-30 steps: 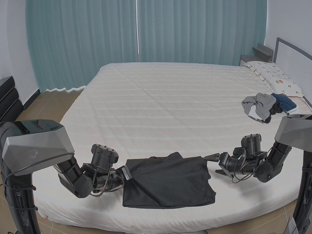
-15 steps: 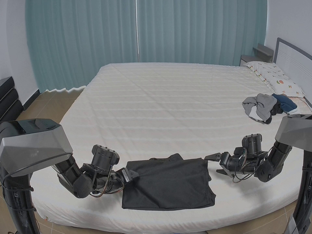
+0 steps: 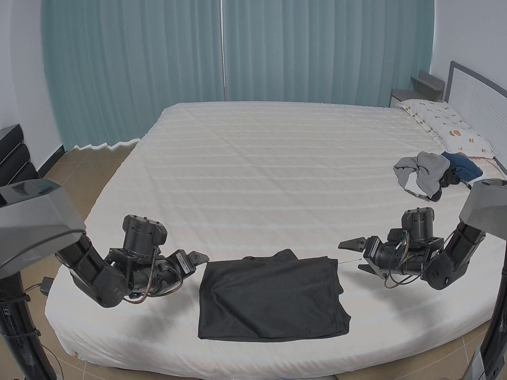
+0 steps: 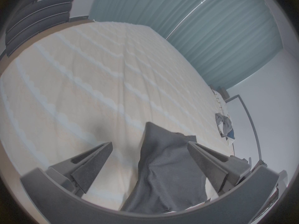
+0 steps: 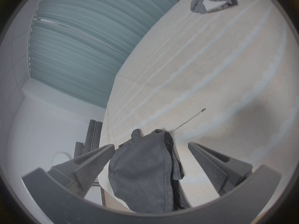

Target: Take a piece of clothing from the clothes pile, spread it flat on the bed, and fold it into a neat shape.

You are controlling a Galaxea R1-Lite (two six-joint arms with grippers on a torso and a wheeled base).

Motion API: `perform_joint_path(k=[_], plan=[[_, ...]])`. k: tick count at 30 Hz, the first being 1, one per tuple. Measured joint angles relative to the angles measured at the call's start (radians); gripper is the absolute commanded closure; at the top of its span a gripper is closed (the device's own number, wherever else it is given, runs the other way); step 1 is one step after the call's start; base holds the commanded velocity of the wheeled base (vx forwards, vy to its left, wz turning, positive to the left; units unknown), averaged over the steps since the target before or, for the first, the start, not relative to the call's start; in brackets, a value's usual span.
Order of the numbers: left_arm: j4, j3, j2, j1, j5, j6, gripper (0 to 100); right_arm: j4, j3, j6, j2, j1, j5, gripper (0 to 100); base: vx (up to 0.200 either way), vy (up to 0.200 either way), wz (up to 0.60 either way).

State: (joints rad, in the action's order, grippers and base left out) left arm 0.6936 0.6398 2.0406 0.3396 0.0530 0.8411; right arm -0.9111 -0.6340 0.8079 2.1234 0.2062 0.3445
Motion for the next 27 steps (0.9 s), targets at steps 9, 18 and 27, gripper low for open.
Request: perform_joint_path(k=[9,18,27], plan=[[0.007,-0.122,-0.247,-0.059,-0.055,-0.009,0,0.104,0.103,-0.094,-0.277,-0.004,-0.051,0,0.0,0.0,0.0],[-0.091,-0.223,-0.639,-0.074,-0.144,-0.099,0,0.189,0.249,-0.27,-0.627,-0.033,-0.124,0,0.0,0.0,0.0],[-0.4,-0.244,-1.073,-0.077,-0.244,-0.208,0,0.396,0.346,-0.401,-1.012,-0.083,-0.17,0,0.0,0.0,0.0]])
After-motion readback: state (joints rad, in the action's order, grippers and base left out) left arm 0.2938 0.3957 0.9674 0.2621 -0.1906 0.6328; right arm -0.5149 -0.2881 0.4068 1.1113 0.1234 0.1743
